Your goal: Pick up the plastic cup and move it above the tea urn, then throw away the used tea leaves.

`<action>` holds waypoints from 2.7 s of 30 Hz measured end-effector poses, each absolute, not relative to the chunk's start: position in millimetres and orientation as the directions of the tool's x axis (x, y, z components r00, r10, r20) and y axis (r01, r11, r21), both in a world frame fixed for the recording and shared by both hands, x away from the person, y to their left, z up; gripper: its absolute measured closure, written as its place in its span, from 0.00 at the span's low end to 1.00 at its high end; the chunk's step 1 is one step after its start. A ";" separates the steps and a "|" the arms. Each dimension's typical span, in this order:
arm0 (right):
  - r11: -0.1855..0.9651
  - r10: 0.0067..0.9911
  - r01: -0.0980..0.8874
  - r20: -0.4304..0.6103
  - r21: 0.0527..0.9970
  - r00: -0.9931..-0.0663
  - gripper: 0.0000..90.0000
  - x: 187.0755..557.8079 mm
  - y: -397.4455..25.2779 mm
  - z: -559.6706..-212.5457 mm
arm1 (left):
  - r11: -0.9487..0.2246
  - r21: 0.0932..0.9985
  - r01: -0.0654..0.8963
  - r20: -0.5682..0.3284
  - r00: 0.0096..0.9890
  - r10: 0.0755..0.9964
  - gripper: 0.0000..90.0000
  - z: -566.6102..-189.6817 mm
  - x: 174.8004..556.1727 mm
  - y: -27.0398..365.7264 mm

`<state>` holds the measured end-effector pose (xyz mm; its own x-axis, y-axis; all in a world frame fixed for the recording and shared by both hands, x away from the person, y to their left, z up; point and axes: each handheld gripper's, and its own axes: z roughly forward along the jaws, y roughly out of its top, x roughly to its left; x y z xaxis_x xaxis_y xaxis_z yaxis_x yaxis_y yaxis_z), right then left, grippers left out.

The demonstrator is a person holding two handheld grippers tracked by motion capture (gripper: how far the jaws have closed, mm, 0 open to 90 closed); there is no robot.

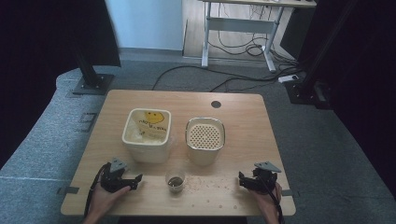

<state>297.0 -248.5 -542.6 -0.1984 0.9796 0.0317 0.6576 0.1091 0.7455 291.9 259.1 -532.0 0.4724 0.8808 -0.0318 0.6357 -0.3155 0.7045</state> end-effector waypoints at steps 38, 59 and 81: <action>0.275 0.609 0.366 0.133 0.889 -0.782 0.29 266.4 -42.6 -526.3 | -0.340 0.701 0.627 -0.024 0.497 0.867 0.14 -531.9 280.0 252.2; 0.058 0.732 0.272 0.144 0.960 -0.666 0.40 261.9 -124.8 -464.9 | -0.315 0.699 0.642 -0.056 0.488 0.871 0.16 -533.0 281.0 258.3; -0.054 0.866 0.208 0.149 0.977 -0.477 0.40 284.2 -189.3 -433.5 | -0.304 0.696 0.651 -0.085 0.495 0.865 0.17 -533.3 281.3 258.8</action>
